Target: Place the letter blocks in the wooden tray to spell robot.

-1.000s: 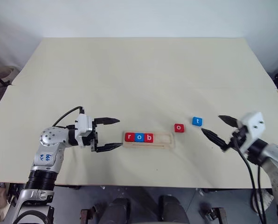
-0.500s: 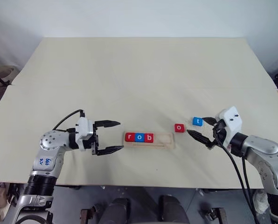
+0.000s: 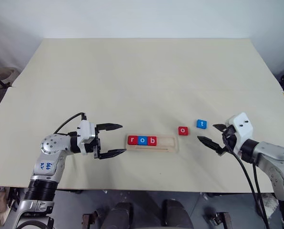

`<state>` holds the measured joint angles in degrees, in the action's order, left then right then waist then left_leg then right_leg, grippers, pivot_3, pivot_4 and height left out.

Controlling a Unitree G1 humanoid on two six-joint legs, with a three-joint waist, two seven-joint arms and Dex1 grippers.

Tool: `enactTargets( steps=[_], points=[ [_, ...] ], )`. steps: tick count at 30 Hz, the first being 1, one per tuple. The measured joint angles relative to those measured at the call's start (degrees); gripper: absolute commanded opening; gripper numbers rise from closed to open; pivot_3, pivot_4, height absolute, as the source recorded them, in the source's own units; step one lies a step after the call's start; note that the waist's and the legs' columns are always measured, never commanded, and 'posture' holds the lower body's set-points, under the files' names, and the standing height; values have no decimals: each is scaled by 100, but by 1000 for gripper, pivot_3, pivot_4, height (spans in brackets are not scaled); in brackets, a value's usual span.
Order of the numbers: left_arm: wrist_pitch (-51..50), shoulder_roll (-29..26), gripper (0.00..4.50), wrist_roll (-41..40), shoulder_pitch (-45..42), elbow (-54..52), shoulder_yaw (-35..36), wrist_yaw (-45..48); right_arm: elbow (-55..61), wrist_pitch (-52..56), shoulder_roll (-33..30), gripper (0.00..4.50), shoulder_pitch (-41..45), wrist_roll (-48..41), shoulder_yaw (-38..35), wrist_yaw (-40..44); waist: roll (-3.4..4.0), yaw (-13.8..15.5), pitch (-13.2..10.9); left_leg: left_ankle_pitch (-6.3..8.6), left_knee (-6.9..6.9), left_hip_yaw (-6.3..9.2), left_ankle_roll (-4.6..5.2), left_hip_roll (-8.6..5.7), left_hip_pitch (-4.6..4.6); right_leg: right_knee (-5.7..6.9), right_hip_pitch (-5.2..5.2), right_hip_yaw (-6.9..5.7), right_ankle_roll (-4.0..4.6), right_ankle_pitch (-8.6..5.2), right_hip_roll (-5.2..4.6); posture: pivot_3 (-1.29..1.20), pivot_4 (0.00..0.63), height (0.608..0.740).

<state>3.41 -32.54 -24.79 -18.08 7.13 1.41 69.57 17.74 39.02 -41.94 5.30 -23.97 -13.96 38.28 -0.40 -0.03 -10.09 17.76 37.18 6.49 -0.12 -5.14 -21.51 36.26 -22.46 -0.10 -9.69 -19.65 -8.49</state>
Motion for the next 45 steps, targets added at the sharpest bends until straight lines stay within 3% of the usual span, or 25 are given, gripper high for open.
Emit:
enactTargets(
  steps=[7, 13, 22, 29, 33, 38, 45],
  points=[
    [-296, 1, 4500, -78, 0, -94, 1, -9, -3, -50, 0, 4467, -57, -21, -7, 60, 0, 0, 0, 0, 0, 0, 0, 0, 0, 1, 0, 0, 0, 0, 0, 0, 150, 740],
    [-299, 0, 4500, -78, 14, -196, 29, -58, -227, -754, -93, 4467, 61, -1, 28, 713, 0, -2, 0, 0, 0, -1, 0, 0, 0, -1, 1, 0, 0, 0, 0, 0, 150, 740],
    [-255, -6, 4500, -73, 171, -283, 90, -135, -1881, -2121, -497, 4467, 1444, 402, 889, 2306, 0, -25, 0, 0, 1, -7, 0, 3, 1, -7, 1, -1, 0, 0, 1, 0, 150, 740],
    [-176, -3, 4500, -71, 406, -463, 139, -308, -2569, -2227, -511, 4467, 2109, 617, 1157, 2685, 0, 0, 0, 0, 1, -2, 0, 3, -1, -11, 1, -3, 0, 0, 0, 0, 150, 740],
    [-162, -4, 4500, -68, 531, -501, 201, -386, -1845, -1408, -314, 4467, 1843, 453, 1147, 2281, 0, 0, 0, 0, 0, 2, -1, 7, -1, -11, 0, -6, 0, 0, 1, 0, 150, 740],
    [-163, -9, 4500, -68, 572, -645, 208, -443, -373, -219, 394, 4467, 1015, 201, 1125, 1074, 0, 6, 0, 0, 3, 2, -1, 4, -4, -7, -2, -4, 0, 0, 0, 0, 150, 740],
    [-186, -16, 4500, -68, 533, -637, 200, -344, 477, 268, 1470, 4467, 689, 345, 898, -765, 1, 0, 0, 0, 2, 4, -1, -1, -3, 6, -6, 1, 1, 0, -1, 0, 150, 740]
  ],
)
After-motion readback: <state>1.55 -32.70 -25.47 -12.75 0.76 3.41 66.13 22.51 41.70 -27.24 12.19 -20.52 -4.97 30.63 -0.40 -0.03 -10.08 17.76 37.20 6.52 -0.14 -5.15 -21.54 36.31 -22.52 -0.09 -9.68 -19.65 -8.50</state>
